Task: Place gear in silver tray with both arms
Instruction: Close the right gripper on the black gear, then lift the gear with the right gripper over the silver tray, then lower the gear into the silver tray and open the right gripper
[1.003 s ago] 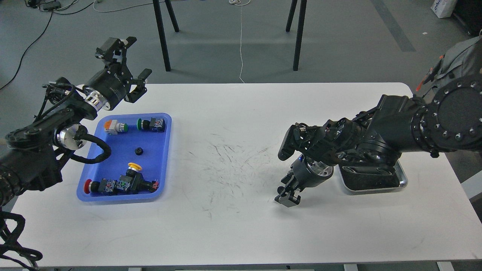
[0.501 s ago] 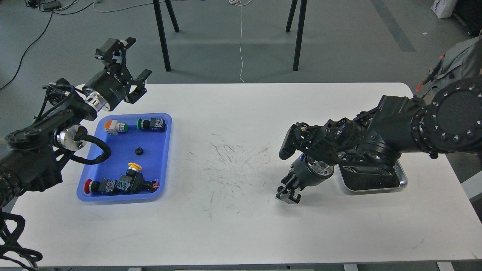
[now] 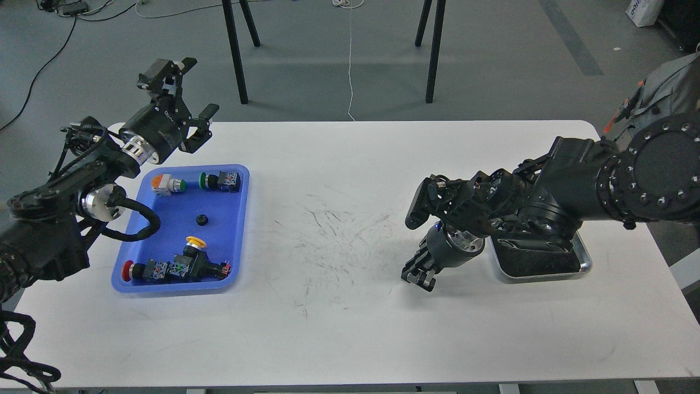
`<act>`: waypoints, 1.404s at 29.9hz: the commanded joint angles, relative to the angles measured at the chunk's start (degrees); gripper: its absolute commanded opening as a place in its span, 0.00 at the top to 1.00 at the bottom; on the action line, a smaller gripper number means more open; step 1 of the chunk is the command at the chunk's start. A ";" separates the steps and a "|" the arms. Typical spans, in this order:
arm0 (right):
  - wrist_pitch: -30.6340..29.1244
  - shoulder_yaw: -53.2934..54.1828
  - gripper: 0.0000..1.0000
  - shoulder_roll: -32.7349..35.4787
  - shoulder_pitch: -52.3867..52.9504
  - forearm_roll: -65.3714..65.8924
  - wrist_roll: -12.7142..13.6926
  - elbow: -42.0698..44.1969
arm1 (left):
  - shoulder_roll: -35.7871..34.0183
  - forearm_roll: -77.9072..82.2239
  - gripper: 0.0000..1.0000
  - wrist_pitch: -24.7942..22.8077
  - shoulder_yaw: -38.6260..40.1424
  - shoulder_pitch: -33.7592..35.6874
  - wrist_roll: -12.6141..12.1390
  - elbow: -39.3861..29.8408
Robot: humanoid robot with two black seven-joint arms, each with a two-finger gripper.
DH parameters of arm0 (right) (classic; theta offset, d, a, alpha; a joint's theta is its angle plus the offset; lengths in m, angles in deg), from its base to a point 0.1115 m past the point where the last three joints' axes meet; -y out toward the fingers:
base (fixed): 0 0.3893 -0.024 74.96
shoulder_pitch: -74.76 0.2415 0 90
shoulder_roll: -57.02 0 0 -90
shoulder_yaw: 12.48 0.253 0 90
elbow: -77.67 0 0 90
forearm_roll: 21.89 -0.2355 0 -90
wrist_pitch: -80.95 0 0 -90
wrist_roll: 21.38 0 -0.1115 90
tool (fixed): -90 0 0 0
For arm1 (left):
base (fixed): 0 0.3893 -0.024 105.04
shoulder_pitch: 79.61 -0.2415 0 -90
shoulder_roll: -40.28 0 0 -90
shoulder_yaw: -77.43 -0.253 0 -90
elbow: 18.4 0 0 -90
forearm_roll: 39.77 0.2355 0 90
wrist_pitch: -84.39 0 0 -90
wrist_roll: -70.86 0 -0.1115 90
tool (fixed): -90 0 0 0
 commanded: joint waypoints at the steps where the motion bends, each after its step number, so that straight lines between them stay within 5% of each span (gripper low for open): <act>1: -0.01 0.03 0.92 0.00 -0.08 -0.08 0.01 0.66 | 0.08 0.00 0.00 0.04 -0.09 0.00 0.00 0.00; 9: -0.18 0.38 0.97 0.35 2.02 -0.61 0.01 1.71 | 0.25 0.00 0.00 0.12 -0.09 -0.27 0.00 0.09; 27: -0.27 0.38 0.97 20.21 3.79 -2.28 0.01 4.00 | 0.60 0.44 0.00 0.74 -0.35 -0.79 0.00 0.00; 42: 0.34 5.56 0.97 25.58 -8.86 -2.54 0.01 16.66 | 1.75 0.62 0.00 0.56 -0.53 -1.85 0.00 -0.09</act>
